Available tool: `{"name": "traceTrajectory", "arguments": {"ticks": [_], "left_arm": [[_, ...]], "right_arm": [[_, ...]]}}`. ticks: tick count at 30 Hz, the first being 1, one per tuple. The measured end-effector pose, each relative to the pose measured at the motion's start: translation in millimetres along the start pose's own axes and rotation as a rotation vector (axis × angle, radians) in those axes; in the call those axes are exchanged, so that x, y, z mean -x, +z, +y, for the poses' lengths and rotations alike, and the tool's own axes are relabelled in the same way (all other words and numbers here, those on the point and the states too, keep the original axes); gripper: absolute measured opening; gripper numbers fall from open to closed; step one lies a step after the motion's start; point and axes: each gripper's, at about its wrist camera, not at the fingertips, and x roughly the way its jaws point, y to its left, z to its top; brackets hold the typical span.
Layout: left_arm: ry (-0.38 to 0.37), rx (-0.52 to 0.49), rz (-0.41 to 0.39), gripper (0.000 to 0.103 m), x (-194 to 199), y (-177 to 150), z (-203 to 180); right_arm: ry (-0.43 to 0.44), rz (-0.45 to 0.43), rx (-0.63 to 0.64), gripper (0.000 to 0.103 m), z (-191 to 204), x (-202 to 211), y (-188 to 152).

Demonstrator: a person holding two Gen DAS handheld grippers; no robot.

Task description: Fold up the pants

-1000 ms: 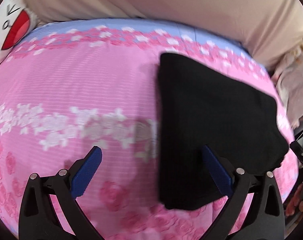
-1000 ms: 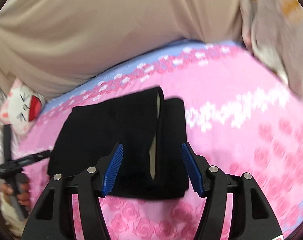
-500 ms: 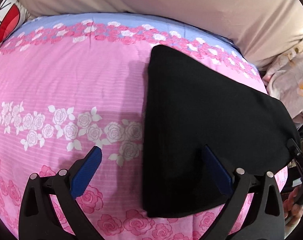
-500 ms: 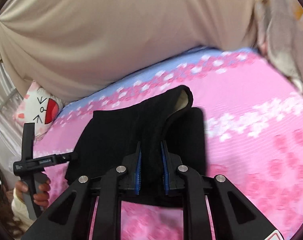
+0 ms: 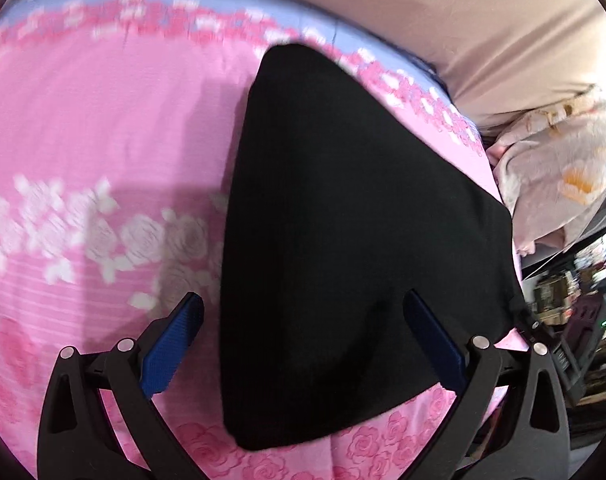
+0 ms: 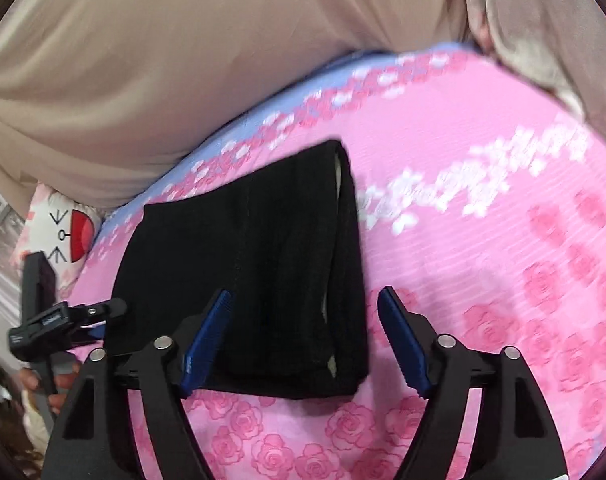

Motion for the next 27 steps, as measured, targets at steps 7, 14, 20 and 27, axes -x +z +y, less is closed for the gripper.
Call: {"name": "traceTrajectory", "arguments": {"ticks": [7,14,20,27], "left_arm": [[0.042,-0.088,-0.088,0.085,-7,-1,-17],[0.053,-0.147,-0.118,0.036,40,-2,-25],[0.315,-0.231,-0.209,0.044,105,-42,-25],[0.518,-0.226,-0.171,0.066,78,-65,-1]], "right_arm": [[0.109,0.020,-0.109,0.058,-16,-18,-15],[0.196,-0.026,-0.007,0.035,32,5,-6],[0.310,0.033,0.062,0.035,75,15,-24],[0.166,0.119,0.003,0.052,54,-17,-64]]}}
